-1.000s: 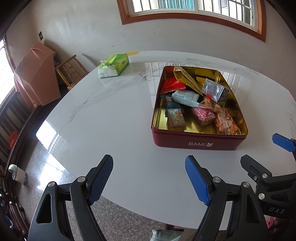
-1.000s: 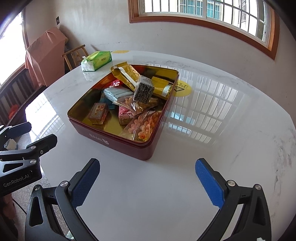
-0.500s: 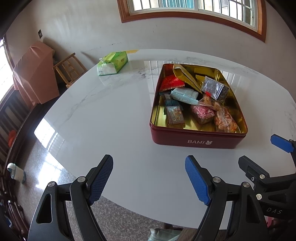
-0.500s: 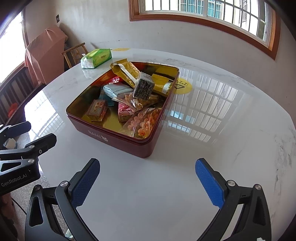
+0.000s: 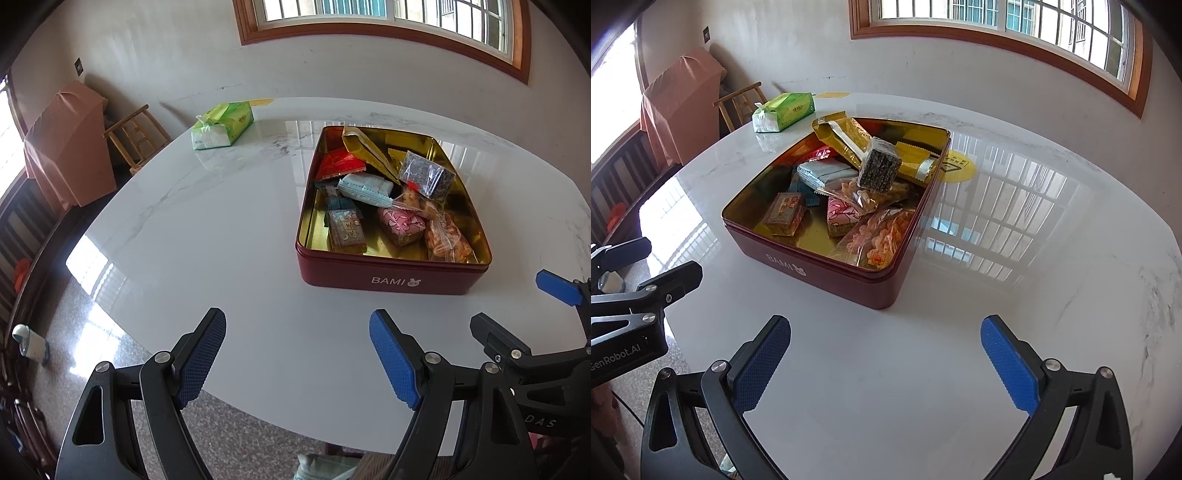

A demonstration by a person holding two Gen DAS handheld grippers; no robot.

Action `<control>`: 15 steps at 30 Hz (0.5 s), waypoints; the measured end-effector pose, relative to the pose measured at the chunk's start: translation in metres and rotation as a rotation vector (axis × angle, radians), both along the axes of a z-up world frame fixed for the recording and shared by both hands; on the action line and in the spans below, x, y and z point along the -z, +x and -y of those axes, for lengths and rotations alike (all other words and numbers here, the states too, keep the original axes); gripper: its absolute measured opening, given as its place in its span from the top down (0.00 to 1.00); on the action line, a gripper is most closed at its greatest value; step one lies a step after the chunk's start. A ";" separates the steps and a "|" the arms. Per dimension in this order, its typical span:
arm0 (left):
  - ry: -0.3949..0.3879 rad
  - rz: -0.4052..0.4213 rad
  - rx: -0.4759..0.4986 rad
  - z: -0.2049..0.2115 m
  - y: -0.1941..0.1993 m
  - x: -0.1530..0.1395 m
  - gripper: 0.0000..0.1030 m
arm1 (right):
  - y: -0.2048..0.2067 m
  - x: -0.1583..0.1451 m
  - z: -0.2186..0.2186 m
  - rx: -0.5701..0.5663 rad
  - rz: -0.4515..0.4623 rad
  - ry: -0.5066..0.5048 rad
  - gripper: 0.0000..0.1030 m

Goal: Organize snacks

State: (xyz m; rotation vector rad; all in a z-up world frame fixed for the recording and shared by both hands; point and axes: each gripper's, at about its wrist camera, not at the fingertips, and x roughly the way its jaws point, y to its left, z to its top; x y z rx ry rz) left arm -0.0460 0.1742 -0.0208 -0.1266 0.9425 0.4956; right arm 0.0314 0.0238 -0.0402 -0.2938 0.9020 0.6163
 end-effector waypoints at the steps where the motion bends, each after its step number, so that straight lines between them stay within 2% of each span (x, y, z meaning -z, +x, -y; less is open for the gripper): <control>1: 0.005 -0.002 0.001 0.001 0.000 0.000 0.22 | 0.000 0.000 0.000 0.001 0.000 -0.001 0.00; 15: -0.004 -0.006 0.018 0.002 0.002 0.001 0.22 | -0.002 0.001 0.000 -0.011 0.001 -0.004 0.00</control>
